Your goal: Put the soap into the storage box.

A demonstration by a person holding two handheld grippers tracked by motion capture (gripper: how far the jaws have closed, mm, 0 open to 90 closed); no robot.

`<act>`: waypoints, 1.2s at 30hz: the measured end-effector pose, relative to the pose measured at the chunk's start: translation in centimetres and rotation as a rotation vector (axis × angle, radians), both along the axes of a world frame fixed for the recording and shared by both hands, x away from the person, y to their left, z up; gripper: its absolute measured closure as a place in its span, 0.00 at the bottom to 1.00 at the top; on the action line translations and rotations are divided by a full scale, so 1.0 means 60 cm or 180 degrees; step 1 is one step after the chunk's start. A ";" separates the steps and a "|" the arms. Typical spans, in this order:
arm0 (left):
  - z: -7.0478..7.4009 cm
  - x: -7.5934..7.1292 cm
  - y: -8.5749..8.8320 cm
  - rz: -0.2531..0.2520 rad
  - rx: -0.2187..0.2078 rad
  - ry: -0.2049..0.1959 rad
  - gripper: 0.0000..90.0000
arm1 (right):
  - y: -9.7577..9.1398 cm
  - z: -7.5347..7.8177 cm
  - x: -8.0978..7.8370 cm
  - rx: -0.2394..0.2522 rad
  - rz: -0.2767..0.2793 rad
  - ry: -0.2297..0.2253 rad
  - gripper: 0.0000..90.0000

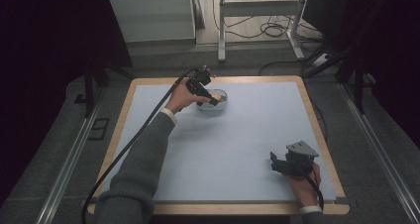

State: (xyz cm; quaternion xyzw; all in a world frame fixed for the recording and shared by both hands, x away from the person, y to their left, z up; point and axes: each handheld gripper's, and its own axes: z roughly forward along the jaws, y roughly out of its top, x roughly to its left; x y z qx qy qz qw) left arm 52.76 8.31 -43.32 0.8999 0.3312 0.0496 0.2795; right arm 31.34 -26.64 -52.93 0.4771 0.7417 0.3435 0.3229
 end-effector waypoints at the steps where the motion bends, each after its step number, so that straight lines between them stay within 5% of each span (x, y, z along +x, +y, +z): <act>1: 0.002 -0.006 0.004 0.0001 -0.0002 -0.0017 0.30 | 0.000 0.000 0.000 -0.0004 0.0000 0.0000 0.07; 14: 0.009 -0.110 0.061 0.0067 -0.0256 -0.0224 0.27 | 0.000 0.000 0.000 -0.0006 -0.0003 -0.0008 0.07; 36: -0.067 -0.281 0.155 0.0335 -0.0378 -0.0322 0.22 | 0.000 0.000 0.000 -0.0005 -0.0004 -0.0004 0.07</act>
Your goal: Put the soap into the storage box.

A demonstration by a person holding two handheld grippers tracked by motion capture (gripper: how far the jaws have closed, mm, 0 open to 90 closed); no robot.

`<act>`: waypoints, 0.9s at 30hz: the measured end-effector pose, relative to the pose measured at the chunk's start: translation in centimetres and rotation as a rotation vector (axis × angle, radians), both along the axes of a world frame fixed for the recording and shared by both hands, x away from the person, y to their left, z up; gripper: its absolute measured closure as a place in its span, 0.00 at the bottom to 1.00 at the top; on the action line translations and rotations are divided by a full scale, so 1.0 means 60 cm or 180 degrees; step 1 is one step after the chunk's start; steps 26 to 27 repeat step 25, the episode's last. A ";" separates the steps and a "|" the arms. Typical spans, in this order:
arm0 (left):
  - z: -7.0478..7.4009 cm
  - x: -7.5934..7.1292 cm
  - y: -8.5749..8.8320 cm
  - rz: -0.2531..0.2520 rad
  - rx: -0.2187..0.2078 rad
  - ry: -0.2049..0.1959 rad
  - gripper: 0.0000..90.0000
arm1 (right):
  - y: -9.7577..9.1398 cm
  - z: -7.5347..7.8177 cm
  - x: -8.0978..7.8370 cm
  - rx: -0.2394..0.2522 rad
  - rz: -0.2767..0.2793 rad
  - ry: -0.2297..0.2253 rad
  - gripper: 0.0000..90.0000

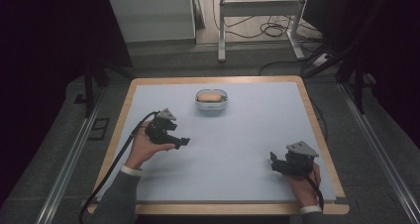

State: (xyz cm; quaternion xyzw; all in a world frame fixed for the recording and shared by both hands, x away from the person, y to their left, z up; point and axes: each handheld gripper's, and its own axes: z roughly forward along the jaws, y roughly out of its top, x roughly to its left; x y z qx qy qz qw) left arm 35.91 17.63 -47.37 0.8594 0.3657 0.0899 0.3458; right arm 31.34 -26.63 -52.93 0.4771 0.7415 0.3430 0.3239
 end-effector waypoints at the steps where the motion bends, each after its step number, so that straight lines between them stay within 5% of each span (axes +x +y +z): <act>1: -0.006 -0.007 0.006 0.0023 0.0002 0.0001 0.22 | 0.000 0.000 0.000 0.0000 -0.0001 0.0003 0.07; 10: -0.049 -0.047 0.043 0.0186 -0.0052 0.0108 0.21 | 0.000 0.000 0.000 -0.0003 -0.0007 -0.0007 0.07; 27: -0.047 -0.049 0.055 0.0296 -0.0105 0.0090 0.20 | -0.003 0.000 0.001 0.0057 -0.0004 0.0020 0.07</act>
